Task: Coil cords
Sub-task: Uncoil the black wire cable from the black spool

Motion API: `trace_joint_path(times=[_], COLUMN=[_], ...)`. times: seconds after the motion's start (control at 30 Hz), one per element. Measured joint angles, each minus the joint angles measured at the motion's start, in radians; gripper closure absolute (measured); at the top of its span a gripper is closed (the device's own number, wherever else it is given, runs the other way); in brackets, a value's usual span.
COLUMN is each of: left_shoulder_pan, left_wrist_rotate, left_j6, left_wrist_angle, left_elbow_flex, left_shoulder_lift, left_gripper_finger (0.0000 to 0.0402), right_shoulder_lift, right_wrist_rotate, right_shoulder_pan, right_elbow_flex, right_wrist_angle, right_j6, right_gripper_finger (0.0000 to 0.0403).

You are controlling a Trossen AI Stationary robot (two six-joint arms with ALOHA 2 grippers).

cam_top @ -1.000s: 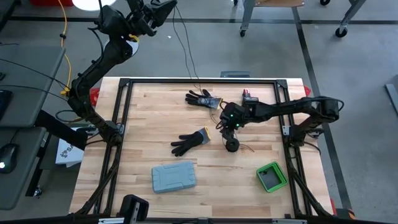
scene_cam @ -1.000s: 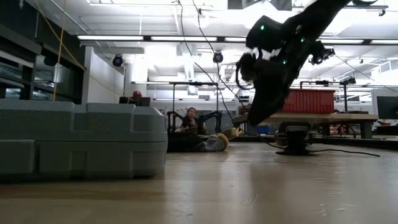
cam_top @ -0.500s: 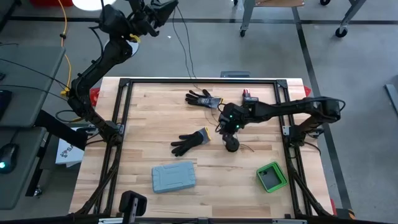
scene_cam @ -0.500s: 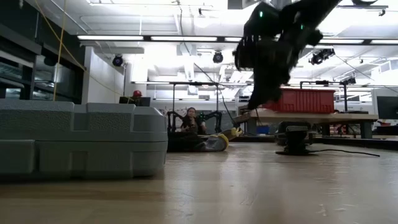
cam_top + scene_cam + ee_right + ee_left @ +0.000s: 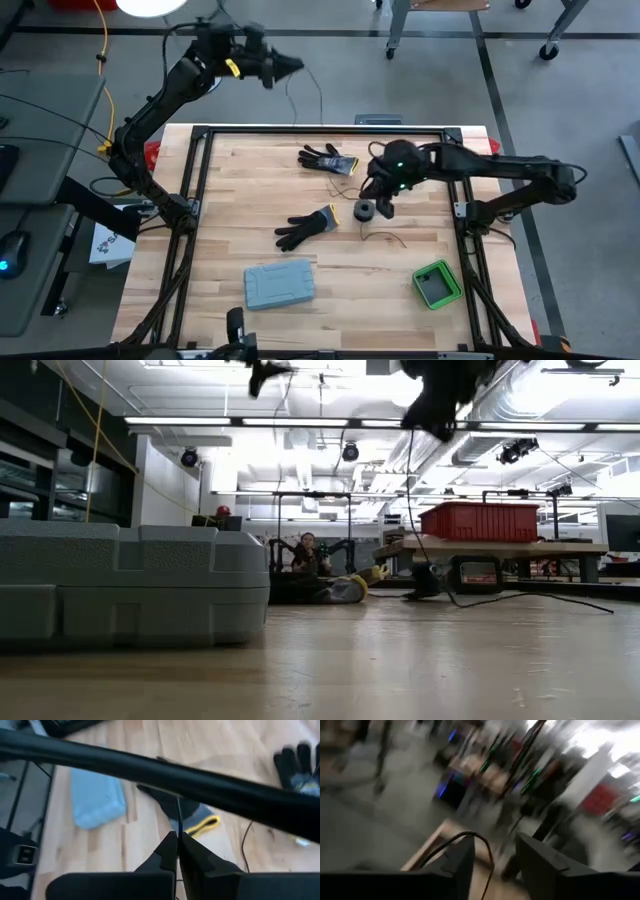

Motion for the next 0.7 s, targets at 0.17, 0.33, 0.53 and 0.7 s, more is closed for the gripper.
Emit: trace_joint_path(times=[0.17, 0.33, 0.53, 0.7], left_shoulder_pan=[-0.010, -0.032, -0.101, -0.182], left_wrist_rotate=[-0.155, -0.171, -0.167, -0.162], left_j6=[0.229, 0.261, 0.205, 0.141], left_wrist_angle=[-0.377, -0.470, -0.371, -0.226], left_elbow_flex=[-0.011, -0.155, -0.389, -0.567], left_shoulder_lift=[0.002, 0.002, 0.000, 0.000], left_gripper_finger=[0.0213, 0.0202, 0.0202, 0.0202], right_shoulder_lift=[-0.050, -0.049, -0.044, -0.043], right_wrist_rotate=[0.000, 0.001, 0.096, 0.145], right_shoulder_pan=[0.007, 0.006, 0.006, 0.006], right_elbow_flex=[0.132, 0.319, 0.510, 0.675], right_wrist_angle=[-0.036, -0.069, -0.109, -0.118], right_j6=[-0.012, -0.077, -0.154, -0.225], right_gripper_finger=[0.0402, 0.0402, 0.0403, 0.0403])
